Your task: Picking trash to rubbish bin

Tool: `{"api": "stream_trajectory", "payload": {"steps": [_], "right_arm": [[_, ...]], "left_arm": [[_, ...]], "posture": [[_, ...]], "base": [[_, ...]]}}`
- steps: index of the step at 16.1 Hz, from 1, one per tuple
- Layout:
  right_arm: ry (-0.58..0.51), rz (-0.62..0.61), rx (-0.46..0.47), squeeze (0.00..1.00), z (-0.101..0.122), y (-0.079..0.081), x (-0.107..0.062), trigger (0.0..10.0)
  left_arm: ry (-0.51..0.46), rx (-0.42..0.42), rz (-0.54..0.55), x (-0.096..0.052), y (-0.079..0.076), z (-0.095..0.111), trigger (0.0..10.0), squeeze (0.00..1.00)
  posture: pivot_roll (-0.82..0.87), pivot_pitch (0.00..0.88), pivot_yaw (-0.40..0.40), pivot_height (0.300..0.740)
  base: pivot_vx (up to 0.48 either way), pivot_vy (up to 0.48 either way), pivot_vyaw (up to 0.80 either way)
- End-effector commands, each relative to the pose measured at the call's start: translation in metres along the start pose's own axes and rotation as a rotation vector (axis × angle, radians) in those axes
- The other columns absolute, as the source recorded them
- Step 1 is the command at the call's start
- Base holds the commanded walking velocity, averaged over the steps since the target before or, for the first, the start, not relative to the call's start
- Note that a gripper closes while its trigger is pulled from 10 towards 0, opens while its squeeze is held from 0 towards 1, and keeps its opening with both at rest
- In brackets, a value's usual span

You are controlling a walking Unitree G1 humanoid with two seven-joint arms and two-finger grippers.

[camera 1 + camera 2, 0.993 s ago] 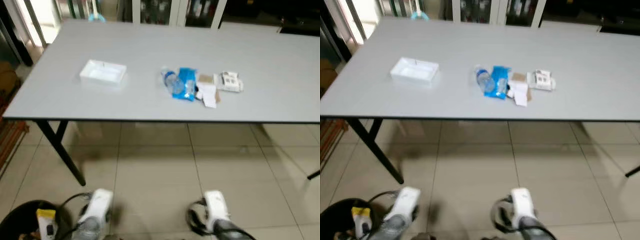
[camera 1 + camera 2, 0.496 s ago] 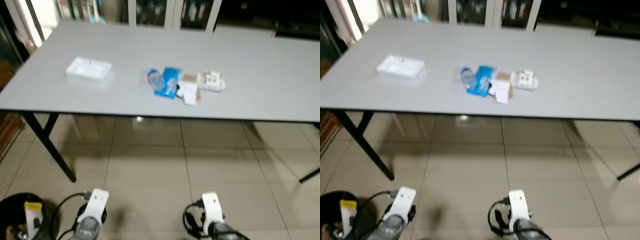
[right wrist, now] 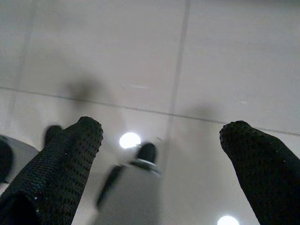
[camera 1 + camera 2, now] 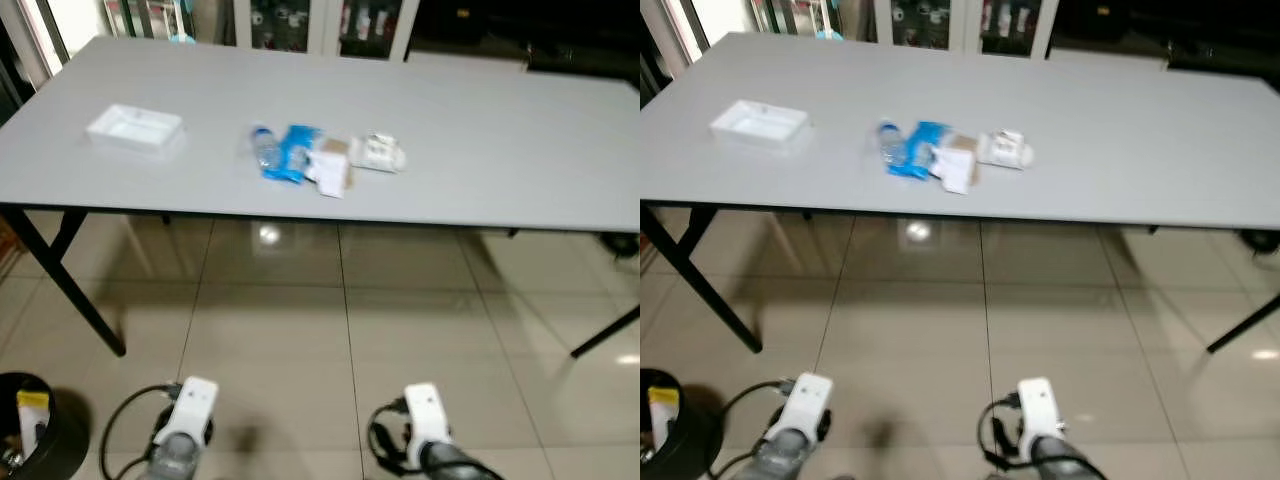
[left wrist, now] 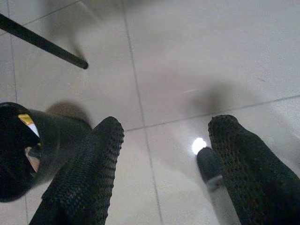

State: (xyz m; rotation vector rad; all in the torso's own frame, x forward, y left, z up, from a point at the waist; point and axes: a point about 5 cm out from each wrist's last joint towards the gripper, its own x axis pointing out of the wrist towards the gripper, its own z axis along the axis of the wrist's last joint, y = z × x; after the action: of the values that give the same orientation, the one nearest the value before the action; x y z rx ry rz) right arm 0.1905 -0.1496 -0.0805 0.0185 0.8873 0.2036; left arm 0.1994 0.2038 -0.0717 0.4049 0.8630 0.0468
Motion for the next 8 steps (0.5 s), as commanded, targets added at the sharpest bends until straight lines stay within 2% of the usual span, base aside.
{"api": "stream_trajectory", "payload": {"steps": [1,6,8], "right_arm": [[0.01,-0.007,0.002,0.0,-0.0015,-0.0026,-0.0006,10.0],[0.01,-0.005,0.004,0.0,-0.0016,-0.0019,-0.0005,10.0],[0.01,-0.005,0.003,0.0,-0.0017,-0.0017,-0.0005,10.0]], "left_arm": [[0.003,0.001,-0.006,-0.0009,-0.0043,-0.0013,10.0,0.0],[0.003,0.002,-0.005,-0.0009,-0.004,-0.0015,10.0,0.0],[0.006,-0.006,-0.009,-0.001,-0.0045,-0.002,10.0,0.0]], "posture": [[0.01,0.085,-0.088,0.74],[0.01,0.085,-0.088,0.74],[0.01,0.083,-0.088,0.74]], "base": [[0.0,-0.285,0.0],[0.0,-0.274,0.0],[0.0,0.0,0.0]]}}
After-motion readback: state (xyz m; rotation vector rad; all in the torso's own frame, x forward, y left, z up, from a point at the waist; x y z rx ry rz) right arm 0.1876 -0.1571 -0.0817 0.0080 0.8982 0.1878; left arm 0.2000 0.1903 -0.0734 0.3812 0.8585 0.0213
